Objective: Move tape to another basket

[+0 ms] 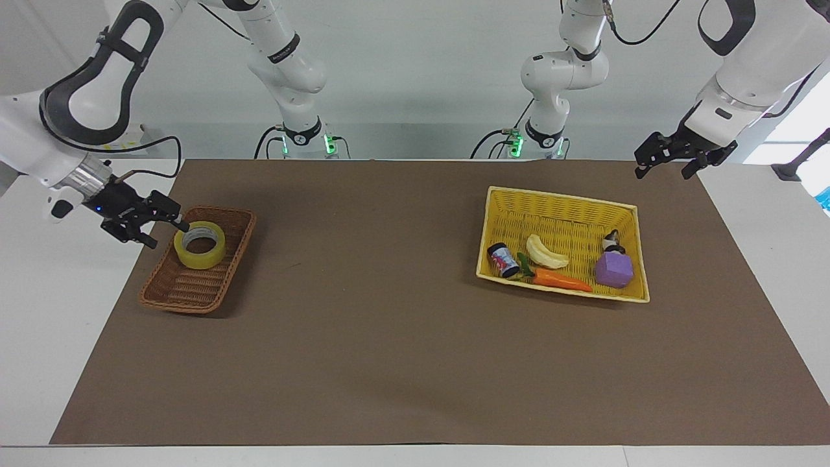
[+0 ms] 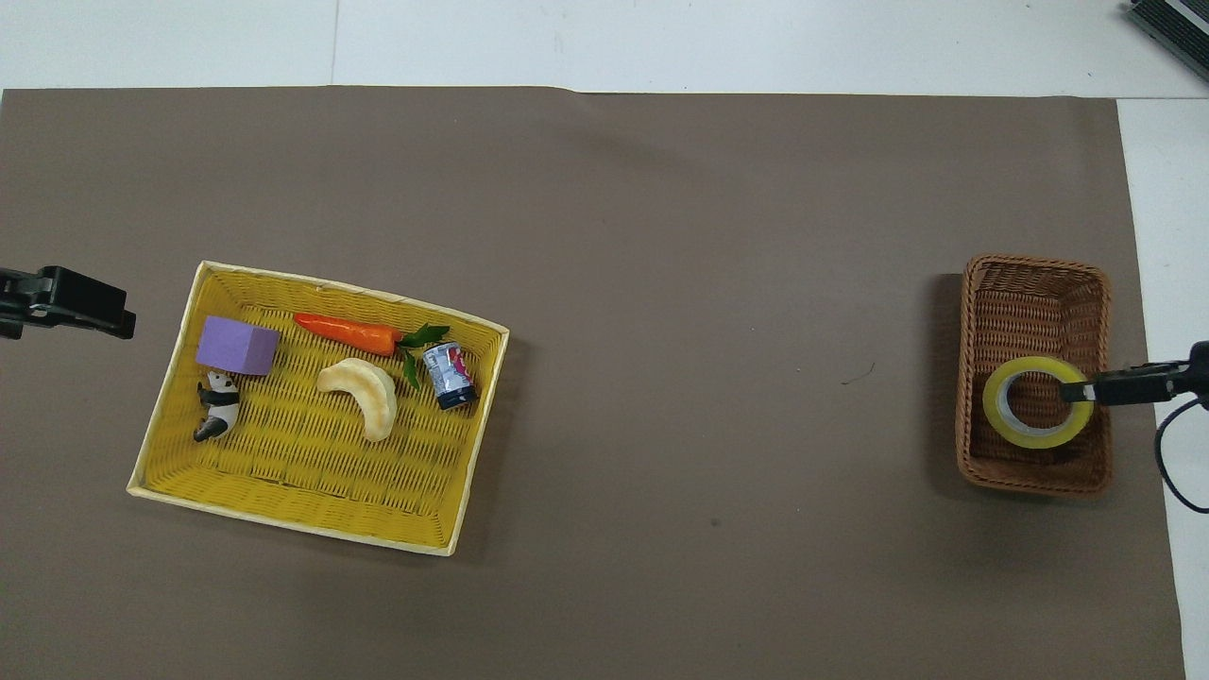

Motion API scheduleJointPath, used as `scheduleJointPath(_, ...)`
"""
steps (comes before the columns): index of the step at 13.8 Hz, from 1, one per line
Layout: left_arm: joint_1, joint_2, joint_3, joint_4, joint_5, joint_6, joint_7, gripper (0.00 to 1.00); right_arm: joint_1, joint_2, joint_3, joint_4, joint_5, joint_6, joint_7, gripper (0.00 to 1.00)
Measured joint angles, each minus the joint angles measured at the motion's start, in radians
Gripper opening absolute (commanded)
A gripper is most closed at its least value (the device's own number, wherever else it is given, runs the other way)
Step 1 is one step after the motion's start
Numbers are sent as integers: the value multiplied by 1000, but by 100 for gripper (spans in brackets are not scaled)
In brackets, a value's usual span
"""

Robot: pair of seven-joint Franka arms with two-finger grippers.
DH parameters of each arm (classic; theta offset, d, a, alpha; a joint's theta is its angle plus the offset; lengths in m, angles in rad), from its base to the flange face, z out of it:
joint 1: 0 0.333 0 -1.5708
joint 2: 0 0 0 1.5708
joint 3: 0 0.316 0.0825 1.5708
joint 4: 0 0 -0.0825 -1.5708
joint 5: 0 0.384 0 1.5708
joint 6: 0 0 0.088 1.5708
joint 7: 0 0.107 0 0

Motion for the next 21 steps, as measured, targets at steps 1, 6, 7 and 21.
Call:
scheduleJointPath(1, 1, 0, 0, 0, 0, 0, 0, 100, 26, -4, 0, 28, -32, 0, 49, 100)
scheduleJointPath(6, 1, 0, -4, -1, 0, 0, 2, 100, 173, -27, 9, 152, -224, 3, 309, 100)
scheduleJointPath(7, 1, 0, -4, -1, 0, 1, 3, 100, 203, -41, 11, 158, -244, 2, 374, 100)
scheduleJointPath(21, 3, -1, -8, -2, 0, 17, 4, 100, 531, -214, 24, 161, -421, -190, 1018, 100)
